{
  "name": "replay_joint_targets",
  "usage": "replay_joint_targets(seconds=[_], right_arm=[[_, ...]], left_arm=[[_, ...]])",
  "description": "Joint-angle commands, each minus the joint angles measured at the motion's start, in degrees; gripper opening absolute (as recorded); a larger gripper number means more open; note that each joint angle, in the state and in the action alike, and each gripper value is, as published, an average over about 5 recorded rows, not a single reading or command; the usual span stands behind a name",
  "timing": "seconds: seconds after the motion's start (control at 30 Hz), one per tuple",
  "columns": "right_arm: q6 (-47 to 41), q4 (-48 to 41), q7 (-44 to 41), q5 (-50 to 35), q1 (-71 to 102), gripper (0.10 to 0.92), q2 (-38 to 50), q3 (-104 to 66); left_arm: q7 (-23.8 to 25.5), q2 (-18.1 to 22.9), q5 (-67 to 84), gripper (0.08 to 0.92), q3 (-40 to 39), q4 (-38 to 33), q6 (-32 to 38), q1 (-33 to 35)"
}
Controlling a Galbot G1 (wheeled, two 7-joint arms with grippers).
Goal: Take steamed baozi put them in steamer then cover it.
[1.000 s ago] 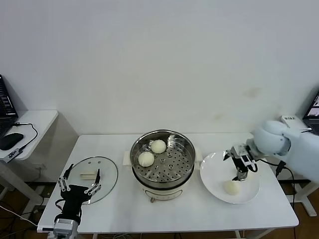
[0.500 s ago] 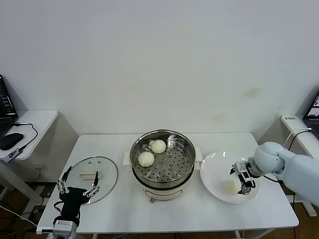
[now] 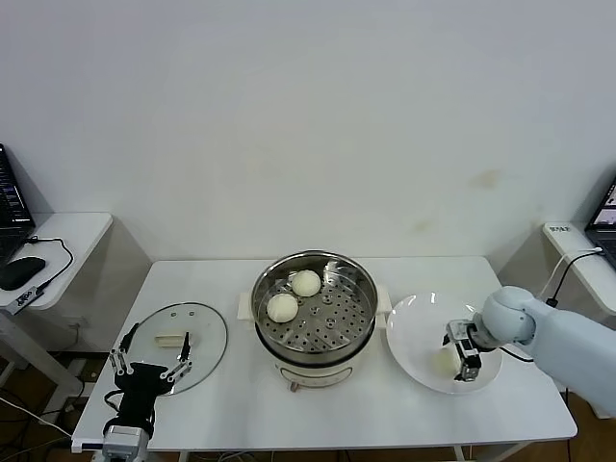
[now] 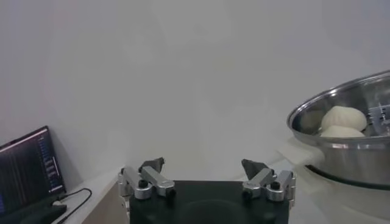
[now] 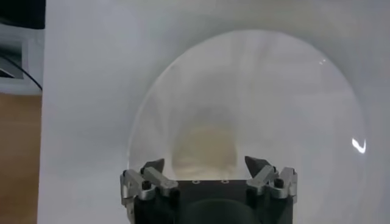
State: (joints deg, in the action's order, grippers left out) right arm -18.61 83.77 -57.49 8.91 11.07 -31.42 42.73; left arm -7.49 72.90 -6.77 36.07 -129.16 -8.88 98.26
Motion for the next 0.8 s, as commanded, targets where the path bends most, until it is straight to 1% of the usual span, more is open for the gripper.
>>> replay_joint_targets(seconds=[0.03,0.2,0.3,0.47,0.6,0.8], right_arm=[[-0.1,-2.3,0.2,0.5,1.6,0.732,-1.7,-1.3],[-0.2,-2.3,-1.1,-0.1,-0.2,0.648,-1.7,-1.1],[-0.3,-1.3,-2.8,-1.3,-3.5,0.619,-0.8,0.3],[-0.7,0.9,-5.0,-5.2,-12.9,0.596,1.2,4.0],[-1.3,2.9,-6.3,-8.7,-21.9,0.594,2.4,6.8],[-2.3,5.3,-6.9,-14.5,-36.9,0.602,1.3,14.7]], left_arm=[[0.0,0.0,0.0,0.823,0.0,0.1,0.0,0.0],[-0.1,0.1,0.0,0.823,0.0,-0.1,0.1,0.0],[-0.1,0.0,0.0,0.823,0.0,-0.2,0.0,0.0],[-0.1,0.0,0.1,0.823,0.1,-0.3,0.1,-0.1],[-0.1,-0.1,0.2,0.823,-0.2,-0.2,0.2,-0.2],[-0.1,-0.3,0.2,0.823,-0.8,-0.4,0.2,-0.3]])
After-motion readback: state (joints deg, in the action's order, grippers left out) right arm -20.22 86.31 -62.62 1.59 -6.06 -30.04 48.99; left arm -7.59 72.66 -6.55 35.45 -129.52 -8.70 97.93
